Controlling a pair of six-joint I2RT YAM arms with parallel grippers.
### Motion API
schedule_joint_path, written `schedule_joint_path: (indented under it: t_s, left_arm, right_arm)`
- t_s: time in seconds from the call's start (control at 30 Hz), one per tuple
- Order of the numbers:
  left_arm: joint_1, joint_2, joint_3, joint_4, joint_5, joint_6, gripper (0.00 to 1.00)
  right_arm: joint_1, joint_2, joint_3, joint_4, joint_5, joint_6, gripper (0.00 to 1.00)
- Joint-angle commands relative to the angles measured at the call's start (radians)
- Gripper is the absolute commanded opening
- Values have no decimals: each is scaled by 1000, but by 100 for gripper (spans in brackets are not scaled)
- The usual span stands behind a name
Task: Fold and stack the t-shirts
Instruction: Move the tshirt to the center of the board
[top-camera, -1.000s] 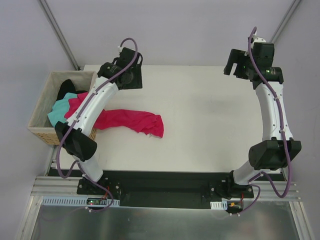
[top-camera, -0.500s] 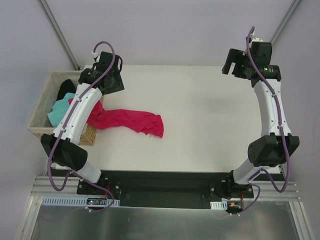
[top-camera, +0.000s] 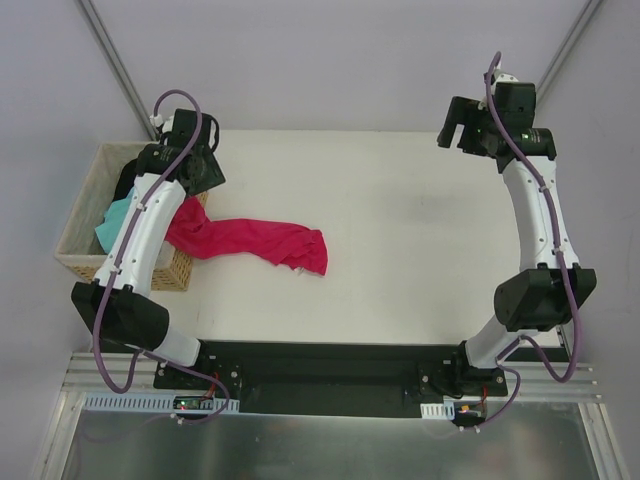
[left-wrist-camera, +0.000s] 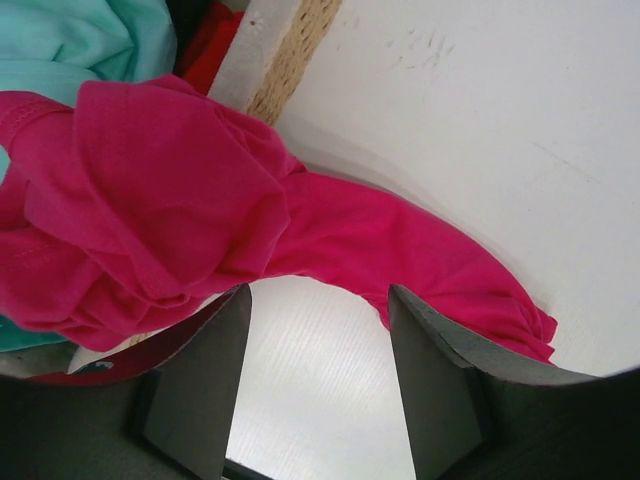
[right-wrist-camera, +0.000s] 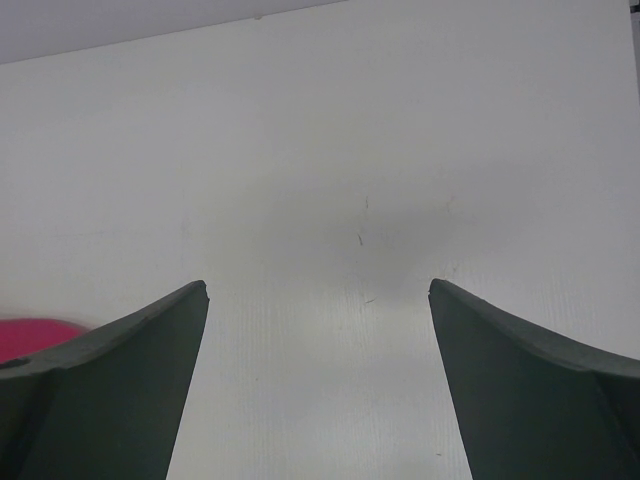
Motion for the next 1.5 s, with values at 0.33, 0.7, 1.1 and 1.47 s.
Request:
schedule_joint_path:
  t_s: [0.33, 0.7, 1.1, 1.47]
  left_arm:
    - [89, -93, -81, -96, -88, -64, 53]
    - [162, -111, -121, -103, -101, -58, 54]
    - [178, -76, -139, -103, -82, -67, 54]
    - [179, -30, -127, -76, -61, -64, 45]
  right_arm:
    - [67, 25, 61, 37, 11, -20, 99]
    - [72, 18, 50, 37, 8, -16, 99]
    - [122, -21, 36, 81, -32, 17, 98]
    - [191, -27, 33, 104, -76, 56, 94]
